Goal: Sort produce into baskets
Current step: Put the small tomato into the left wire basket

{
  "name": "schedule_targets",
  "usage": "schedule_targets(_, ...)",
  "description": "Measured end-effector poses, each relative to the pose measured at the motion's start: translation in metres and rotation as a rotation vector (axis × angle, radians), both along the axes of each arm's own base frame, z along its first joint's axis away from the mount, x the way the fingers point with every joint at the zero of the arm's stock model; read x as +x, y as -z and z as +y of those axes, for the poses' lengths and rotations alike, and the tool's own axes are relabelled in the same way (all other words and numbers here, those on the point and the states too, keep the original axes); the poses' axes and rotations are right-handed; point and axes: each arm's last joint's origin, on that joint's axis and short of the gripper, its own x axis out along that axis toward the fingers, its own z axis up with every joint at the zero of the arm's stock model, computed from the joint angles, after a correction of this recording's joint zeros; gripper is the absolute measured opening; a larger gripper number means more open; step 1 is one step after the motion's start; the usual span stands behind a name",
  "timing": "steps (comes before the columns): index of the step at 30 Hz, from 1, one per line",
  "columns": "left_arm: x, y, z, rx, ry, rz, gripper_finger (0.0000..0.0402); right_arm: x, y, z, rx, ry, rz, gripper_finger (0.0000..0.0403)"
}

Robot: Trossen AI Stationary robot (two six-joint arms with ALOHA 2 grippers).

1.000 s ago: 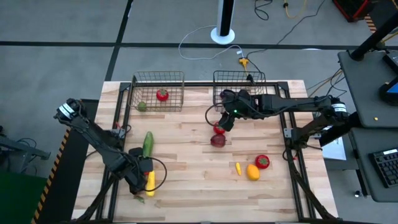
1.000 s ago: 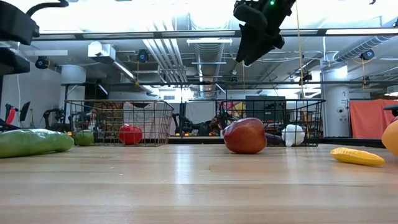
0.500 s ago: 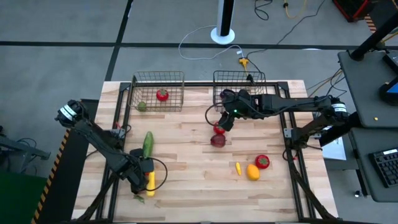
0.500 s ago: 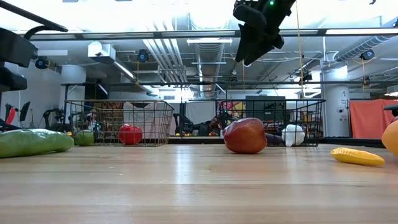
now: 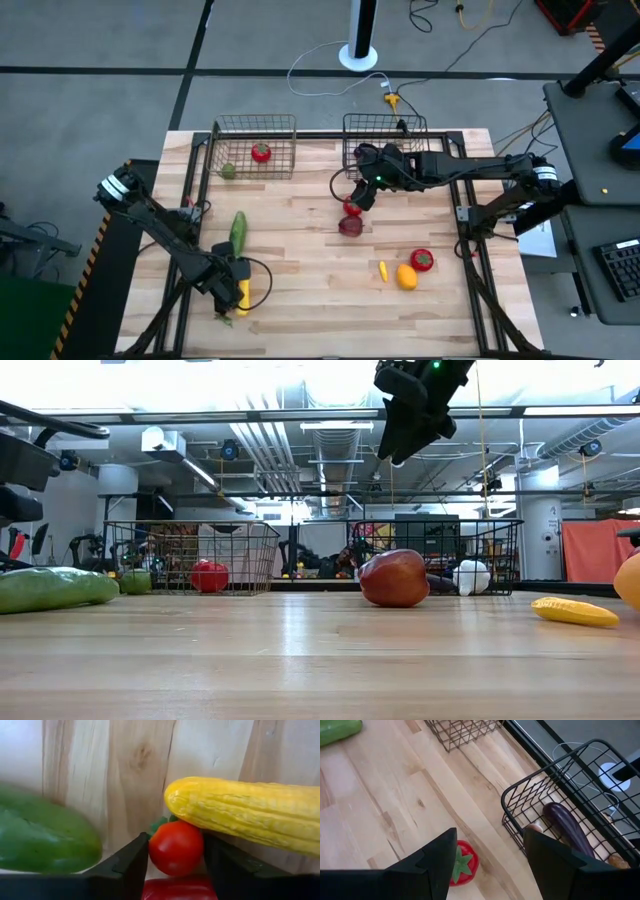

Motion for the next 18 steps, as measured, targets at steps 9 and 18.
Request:
schedule_targets(9,0.001,0.000,-0.001,-0.008,-0.009,-0.006,0.0117,-0.001,0.003,0.000,0.001,0.000,0.010,0.0221)
schedule_targets(18,0.006,-0.017,-0.006,-0.004,0.007,-0.007,0.0117,-0.002,0.013,0.000,0.004,0.000,0.033,0.0221)
